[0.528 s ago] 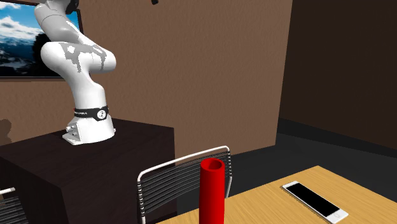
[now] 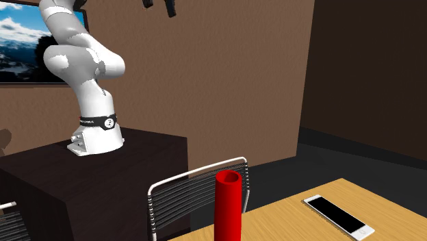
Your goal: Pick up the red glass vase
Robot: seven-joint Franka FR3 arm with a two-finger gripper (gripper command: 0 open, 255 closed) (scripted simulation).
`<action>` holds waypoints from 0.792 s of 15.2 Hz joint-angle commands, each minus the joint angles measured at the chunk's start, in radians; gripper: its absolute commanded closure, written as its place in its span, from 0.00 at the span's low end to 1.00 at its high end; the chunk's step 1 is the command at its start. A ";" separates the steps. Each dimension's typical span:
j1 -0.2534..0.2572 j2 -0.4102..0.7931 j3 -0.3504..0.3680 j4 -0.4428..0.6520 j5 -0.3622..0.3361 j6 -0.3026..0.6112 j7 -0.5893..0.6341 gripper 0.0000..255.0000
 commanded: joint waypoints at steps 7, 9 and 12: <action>-0.015 0.213 -0.082 -0.013 -0.025 0.238 -0.105 0.00; -0.016 0.274 -0.103 -0.003 -0.024 0.292 -0.131 0.00; -0.017 0.371 -0.133 0.022 -0.014 0.368 -0.174 0.00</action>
